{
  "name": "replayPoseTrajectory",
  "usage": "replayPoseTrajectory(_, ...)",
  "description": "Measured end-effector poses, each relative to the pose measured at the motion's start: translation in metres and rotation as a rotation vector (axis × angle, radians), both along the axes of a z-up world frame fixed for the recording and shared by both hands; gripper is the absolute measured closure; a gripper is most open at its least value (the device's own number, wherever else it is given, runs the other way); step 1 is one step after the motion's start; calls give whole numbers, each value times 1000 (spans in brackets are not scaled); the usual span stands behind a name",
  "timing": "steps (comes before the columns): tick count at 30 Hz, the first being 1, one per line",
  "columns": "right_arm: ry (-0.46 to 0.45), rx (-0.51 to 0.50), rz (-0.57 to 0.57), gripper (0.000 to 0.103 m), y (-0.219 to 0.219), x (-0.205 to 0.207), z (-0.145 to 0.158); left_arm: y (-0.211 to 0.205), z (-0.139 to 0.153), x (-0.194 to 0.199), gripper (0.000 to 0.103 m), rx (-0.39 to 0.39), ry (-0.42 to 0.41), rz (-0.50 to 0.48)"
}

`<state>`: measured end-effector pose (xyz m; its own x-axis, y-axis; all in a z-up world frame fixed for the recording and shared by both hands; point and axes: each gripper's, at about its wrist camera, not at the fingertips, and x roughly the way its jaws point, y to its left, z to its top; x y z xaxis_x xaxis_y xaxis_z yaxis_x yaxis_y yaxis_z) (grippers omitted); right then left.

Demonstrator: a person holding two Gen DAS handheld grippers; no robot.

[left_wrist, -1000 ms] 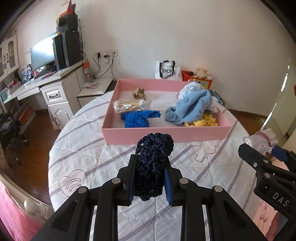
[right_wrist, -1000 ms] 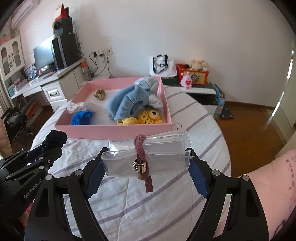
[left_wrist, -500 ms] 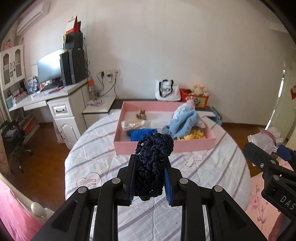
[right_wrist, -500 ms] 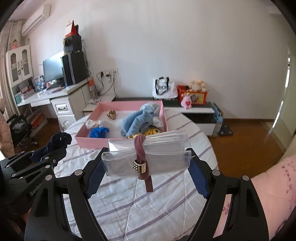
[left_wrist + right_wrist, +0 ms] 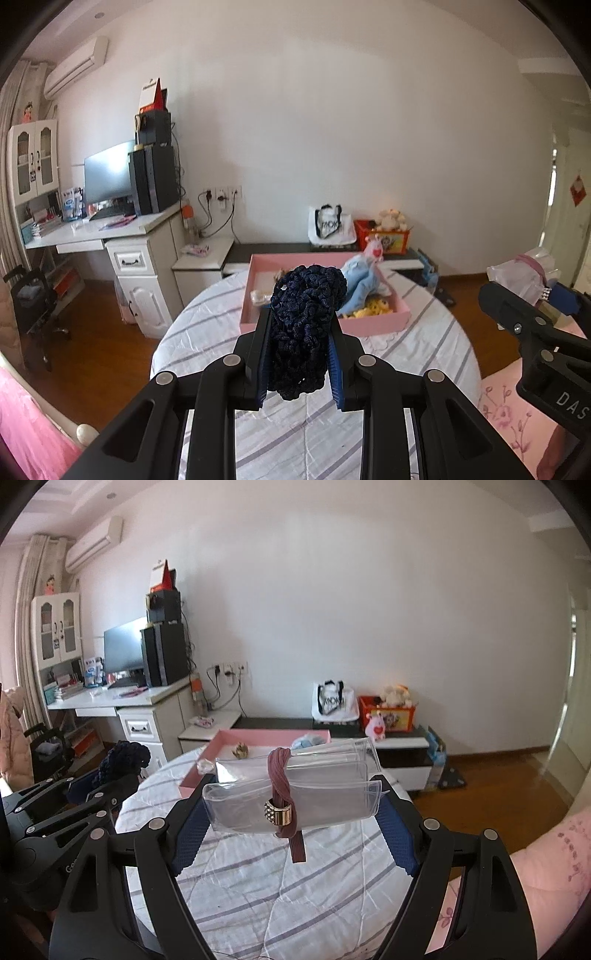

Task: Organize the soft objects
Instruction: 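Lift and carry the hat and clear pouch with both tools to the pink tray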

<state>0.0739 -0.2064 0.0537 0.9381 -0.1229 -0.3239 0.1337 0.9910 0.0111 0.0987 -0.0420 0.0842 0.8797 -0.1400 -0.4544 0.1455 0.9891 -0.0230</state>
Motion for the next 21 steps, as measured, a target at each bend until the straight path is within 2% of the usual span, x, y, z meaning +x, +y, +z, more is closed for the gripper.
replayPoseTrajectory(3, -30, -11, 7, 23, 5, -10, 5, 2, 5, -15, 80, -6, -30, -4)
replayPoseTrajectory(8, -63, -32, 18, 23, 13, -23, 11, 3, 7, -41, 80, 16, -96, 42)
replayPoseTrajectory(21, -96, -47, 30, 23, 16, -41, 11, 5, -2, -83, 80, 5, -144, 34)
